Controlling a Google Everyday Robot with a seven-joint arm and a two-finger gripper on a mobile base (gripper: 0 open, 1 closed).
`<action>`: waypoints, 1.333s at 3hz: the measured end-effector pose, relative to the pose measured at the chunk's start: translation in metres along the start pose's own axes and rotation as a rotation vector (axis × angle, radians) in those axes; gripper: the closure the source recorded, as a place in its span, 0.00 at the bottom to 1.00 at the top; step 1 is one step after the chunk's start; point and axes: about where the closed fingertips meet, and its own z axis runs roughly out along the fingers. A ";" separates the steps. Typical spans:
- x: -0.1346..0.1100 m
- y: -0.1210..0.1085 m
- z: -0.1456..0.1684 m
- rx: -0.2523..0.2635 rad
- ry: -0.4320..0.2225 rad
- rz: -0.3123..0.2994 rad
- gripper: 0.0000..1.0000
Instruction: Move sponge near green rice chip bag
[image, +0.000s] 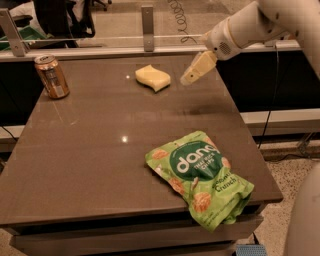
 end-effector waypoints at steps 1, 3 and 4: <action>-0.011 0.002 0.043 -0.036 -0.025 0.045 0.00; -0.020 0.016 0.107 -0.099 -0.035 0.106 0.00; -0.023 0.029 0.131 -0.131 -0.045 0.131 0.18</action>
Offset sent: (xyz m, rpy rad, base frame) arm 0.0403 0.0902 -0.0610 0.0932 0.1272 -0.0144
